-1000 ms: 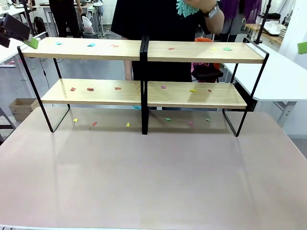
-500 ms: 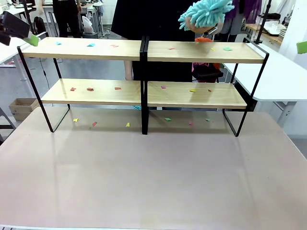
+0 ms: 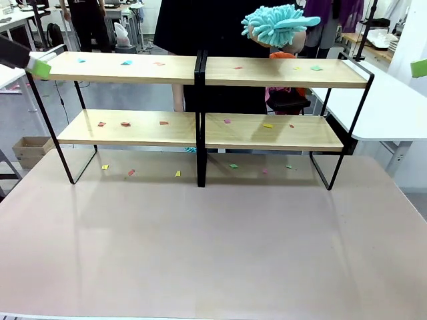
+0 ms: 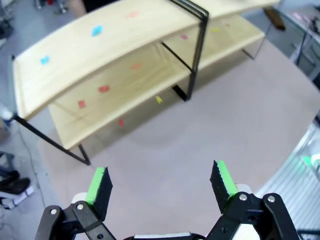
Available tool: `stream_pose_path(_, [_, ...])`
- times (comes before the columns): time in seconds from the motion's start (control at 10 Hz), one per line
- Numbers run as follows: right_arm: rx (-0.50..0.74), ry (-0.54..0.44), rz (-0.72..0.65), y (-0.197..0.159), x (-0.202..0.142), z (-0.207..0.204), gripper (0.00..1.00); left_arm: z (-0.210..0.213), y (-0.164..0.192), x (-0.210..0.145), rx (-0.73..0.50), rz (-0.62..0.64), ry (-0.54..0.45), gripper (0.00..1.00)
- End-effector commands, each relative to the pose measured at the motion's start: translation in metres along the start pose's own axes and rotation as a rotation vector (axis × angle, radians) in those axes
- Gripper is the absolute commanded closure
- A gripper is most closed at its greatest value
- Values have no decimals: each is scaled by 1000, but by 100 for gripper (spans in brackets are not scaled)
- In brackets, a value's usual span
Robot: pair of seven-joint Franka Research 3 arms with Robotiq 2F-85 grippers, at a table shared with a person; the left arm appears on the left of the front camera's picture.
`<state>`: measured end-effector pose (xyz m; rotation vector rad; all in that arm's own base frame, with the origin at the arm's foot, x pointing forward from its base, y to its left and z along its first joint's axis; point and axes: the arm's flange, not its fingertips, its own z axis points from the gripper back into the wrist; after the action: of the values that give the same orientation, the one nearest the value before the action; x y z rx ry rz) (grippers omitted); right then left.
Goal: Clean the shelves.
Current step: Pick up the Duster when the human hands it over.
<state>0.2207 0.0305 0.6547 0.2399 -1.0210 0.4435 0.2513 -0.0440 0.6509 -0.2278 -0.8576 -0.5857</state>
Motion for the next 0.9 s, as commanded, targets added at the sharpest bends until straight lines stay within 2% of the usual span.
stream_pose_path(0.0, [-6, 3, 20, 1, -8, 1, 0, 7, 2, -14, 23, -42, 38, 0])
stream_pose_path(0.3, [-8, 9, 23, 3, -11, 2, 0, 35, 2, -32, 18, -27, -105, 0])
stream_pose_path(0.8, [-9, 22, 18, 8, -17, 1, 0, 63, -6, -51, 41, -7, -222, 0])
